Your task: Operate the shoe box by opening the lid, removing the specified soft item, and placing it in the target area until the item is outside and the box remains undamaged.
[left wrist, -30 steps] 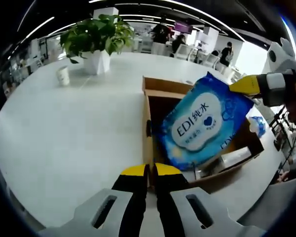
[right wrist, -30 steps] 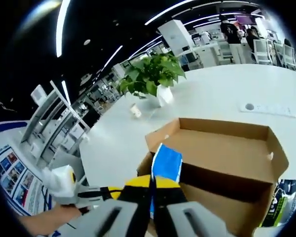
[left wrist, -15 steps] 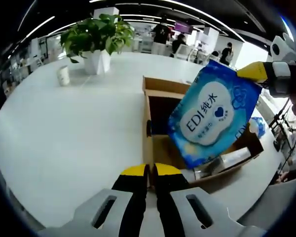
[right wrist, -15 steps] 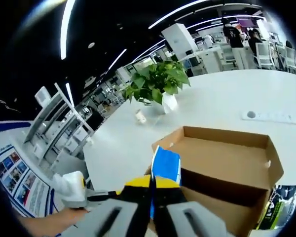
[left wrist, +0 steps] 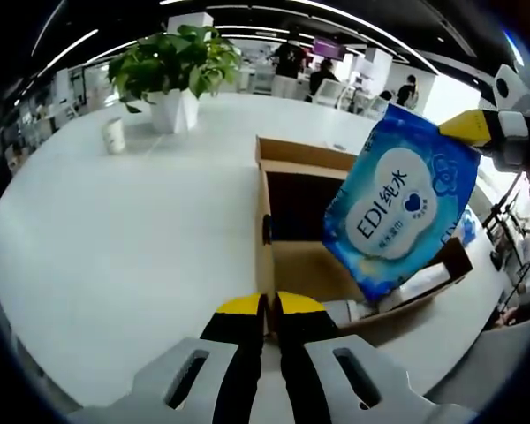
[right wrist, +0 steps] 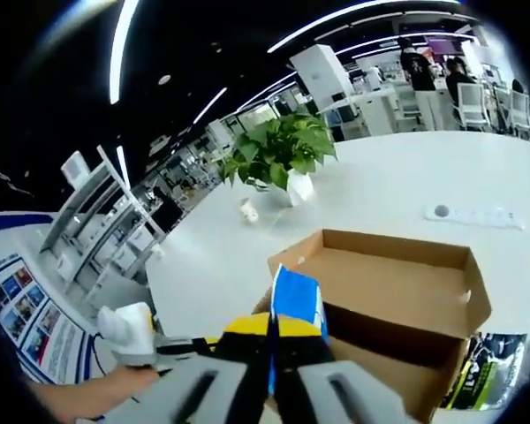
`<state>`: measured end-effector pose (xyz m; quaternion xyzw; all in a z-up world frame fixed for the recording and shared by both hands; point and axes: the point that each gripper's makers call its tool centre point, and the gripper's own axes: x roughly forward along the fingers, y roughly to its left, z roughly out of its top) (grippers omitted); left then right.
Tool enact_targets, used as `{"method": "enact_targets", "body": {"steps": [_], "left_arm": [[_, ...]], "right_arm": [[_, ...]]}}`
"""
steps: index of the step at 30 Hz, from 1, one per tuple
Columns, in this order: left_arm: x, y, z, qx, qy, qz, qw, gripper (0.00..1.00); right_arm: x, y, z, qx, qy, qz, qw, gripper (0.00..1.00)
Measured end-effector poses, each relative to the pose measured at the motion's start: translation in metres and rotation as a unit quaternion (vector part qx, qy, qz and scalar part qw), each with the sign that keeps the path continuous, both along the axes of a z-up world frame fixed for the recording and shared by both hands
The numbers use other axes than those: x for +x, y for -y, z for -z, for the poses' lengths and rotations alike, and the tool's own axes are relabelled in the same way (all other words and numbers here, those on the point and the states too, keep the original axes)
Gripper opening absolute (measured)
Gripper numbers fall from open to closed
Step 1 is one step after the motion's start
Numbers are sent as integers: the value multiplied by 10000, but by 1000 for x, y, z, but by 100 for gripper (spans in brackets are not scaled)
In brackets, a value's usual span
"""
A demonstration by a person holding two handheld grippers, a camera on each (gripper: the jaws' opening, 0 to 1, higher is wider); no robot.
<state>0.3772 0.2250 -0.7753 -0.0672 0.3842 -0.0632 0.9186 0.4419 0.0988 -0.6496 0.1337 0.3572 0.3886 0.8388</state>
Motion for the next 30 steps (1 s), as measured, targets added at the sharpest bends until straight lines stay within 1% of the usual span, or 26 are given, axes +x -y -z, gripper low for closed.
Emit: {"method": "enact_targets", "body": {"steps": [7, 11, 12, 19, 25, 30], "left_arm": [[0, 0, 0, 5, -7, 0, 10000, 2], [0, 1, 0, 5, -5, 2, 10000, 2], [0, 1, 0, -8, -4, -3, 10000, 2], [0, 2, -1, -16, -2, -2, 10000, 2], [0, 2, -1, -13, -11, -5, 10000, 2], [0, 2, -1, 19, -53, 9, 10000, 2]], "right_arm": [[5, 9, -18, 200, 69, 91, 9997, 0], [7, 13, -27, 240, 126, 117, 9996, 0], [9, 19, -36, 352, 140, 204, 9991, 0], [18, 40, -56, 609, 166, 449, 9970, 0], [22, 59, -66, 733, 199, 611, 9952, 0], [26, 81, -75, 774, 271, 777, 9936, 0]]}}
